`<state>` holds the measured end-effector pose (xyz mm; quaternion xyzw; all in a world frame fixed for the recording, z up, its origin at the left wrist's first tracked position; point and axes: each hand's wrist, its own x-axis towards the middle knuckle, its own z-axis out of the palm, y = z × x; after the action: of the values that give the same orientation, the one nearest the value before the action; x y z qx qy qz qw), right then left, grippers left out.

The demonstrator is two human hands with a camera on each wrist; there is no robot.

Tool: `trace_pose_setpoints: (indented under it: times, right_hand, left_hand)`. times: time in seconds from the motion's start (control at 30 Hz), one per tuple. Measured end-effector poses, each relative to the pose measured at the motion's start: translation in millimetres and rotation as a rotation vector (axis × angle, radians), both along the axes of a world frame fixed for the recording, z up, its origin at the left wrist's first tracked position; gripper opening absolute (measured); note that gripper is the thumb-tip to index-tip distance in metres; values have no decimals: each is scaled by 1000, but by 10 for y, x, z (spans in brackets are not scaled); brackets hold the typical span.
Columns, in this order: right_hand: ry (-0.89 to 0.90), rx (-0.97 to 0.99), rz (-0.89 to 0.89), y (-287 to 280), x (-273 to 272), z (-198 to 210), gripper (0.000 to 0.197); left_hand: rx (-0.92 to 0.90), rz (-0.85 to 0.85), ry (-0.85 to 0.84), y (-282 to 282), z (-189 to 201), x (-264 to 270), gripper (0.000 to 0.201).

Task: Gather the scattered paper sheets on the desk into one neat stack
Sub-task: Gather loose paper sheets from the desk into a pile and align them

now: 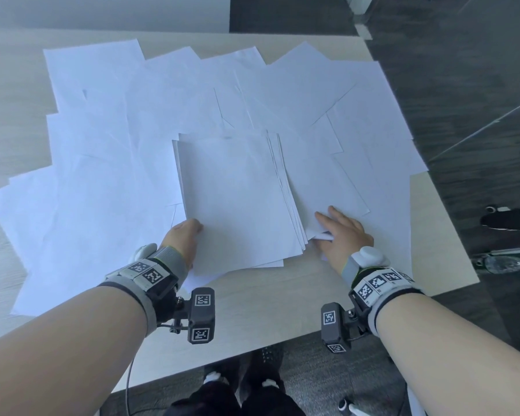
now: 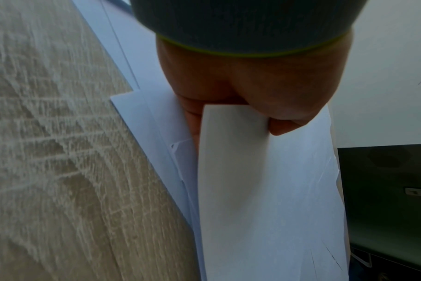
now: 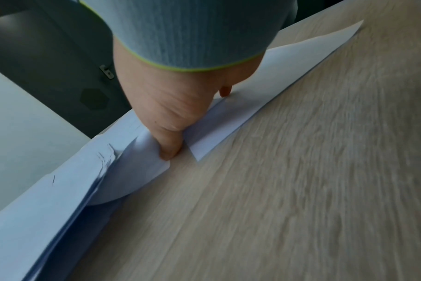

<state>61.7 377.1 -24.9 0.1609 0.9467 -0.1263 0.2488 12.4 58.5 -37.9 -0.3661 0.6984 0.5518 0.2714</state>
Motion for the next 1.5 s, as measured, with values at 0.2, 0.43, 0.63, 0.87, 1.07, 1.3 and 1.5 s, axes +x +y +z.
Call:
trace_pose_setpoints:
  times: [0.2, 0.43, 0.63, 0.87, 1.07, 1.3, 1.5]
  right_hand:
    - [-68, -49, -5, 157, -12, -63, 90]
    - [151, -76, -77, 61, 65, 62, 61]
    - [215, 44, -11, 119, 85, 337, 40]
    - [243, -65, -214, 137, 44, 753, 12]
    - [284, -40, -152, 100, -264, 1201, 28]
    - [549, 167, -120, -27, -651, 2075, 36]
    - [995, -4, -216, -299, -806, 2519, 36]
  left_hand:
    - [35, 5, -5, 0, 53, 10, 15]
    - [143, -47, 34, -62, 24, 35, 33]
    - [106, 96, 43, -269, 177, -14, 15]
    - [-13, 68, 58, -516, 300, -114, 18]
    - [-6, 48, 30, -558, 214, -127, 19]
    - [-71, -80, -27, -520, 185, -122, 22]
    - [-98, -150, -25, -502, 222, -103, 18]
